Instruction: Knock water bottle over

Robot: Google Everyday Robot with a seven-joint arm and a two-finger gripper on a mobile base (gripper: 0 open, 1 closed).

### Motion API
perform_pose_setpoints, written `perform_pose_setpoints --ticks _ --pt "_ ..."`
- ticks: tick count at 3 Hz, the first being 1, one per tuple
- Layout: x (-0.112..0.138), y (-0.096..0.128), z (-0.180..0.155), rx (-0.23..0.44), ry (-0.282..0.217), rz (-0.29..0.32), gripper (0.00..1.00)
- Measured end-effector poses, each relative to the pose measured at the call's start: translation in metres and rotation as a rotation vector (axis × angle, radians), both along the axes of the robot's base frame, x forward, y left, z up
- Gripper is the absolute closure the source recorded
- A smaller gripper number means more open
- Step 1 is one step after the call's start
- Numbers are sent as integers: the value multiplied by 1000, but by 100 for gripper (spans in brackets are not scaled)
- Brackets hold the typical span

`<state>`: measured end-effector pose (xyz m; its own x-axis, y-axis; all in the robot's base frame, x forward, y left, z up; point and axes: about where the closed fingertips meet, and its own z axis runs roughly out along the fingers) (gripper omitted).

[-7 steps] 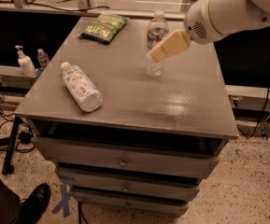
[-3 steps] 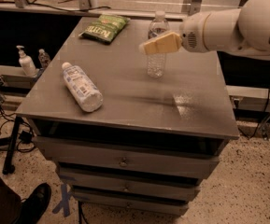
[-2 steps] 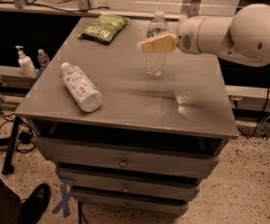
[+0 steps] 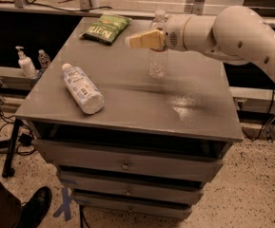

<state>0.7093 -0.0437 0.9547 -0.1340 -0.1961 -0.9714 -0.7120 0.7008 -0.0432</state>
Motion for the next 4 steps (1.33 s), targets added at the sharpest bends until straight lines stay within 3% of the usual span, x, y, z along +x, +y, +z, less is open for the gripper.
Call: perform_pose_setpoints --ticks 2,4 --pt "28 44 7 -13 3 1 0" --pt "41 67 3 -14 21 6 0"
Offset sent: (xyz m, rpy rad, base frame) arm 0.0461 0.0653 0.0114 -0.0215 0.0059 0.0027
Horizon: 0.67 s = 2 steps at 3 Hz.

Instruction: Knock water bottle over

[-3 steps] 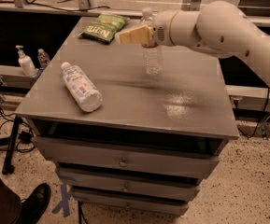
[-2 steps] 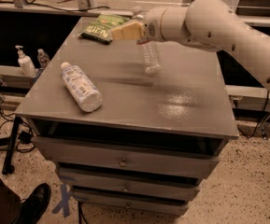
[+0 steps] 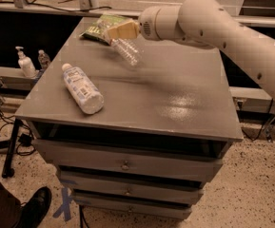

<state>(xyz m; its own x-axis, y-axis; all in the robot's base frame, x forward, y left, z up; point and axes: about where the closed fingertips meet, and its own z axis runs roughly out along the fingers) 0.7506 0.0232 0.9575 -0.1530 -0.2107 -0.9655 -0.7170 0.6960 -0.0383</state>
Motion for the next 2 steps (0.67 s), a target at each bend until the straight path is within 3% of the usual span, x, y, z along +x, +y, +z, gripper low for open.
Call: perform_pose_setpoints --ticks 2 --pt "-5 -13 -12 -11 28 -22 0"
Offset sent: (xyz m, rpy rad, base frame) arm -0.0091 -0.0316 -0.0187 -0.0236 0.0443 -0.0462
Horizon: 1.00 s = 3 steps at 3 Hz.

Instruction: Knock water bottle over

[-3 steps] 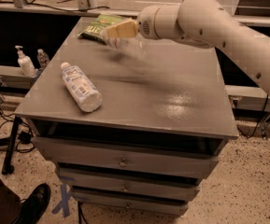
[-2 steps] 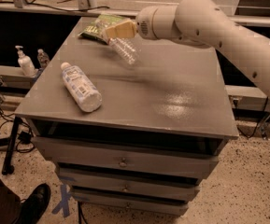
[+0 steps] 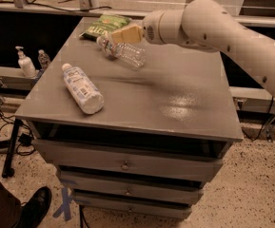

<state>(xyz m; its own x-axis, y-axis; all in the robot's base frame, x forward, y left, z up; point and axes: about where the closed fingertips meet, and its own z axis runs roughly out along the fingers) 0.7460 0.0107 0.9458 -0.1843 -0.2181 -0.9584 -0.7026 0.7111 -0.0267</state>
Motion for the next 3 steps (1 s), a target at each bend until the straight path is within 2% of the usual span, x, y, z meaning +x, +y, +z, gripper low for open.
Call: perform_pose_setpoints --ticks 1,3 --pt "-8 -31 2 -18 0 -25 0" --pt "-43 -160 57 -76 -84 -106 0"
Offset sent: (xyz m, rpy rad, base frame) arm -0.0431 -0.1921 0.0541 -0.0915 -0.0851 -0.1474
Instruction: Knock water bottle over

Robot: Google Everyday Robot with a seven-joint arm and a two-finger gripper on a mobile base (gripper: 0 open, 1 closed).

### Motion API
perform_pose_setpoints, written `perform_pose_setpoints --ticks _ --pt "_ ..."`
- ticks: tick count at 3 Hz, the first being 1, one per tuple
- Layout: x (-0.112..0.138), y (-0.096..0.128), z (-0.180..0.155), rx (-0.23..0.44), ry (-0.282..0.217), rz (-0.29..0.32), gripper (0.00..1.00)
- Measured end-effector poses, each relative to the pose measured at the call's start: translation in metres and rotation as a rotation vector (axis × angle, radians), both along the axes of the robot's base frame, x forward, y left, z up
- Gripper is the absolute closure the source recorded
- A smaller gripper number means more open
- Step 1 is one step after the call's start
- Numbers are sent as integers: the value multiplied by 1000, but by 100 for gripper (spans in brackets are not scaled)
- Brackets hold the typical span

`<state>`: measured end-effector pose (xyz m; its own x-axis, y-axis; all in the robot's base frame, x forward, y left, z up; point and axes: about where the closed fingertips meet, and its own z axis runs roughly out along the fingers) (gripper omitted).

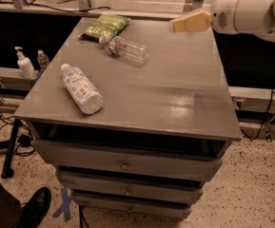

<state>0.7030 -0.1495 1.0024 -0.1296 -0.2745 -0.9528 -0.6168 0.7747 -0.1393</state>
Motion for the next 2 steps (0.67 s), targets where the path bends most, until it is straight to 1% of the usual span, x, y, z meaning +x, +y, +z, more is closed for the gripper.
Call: perform_pose_setpoints --ticks 1,2 --pt "-23 -62 37 -26 -55 -12 0" --pt "-24 -60 44 -28 -64 -2 0"
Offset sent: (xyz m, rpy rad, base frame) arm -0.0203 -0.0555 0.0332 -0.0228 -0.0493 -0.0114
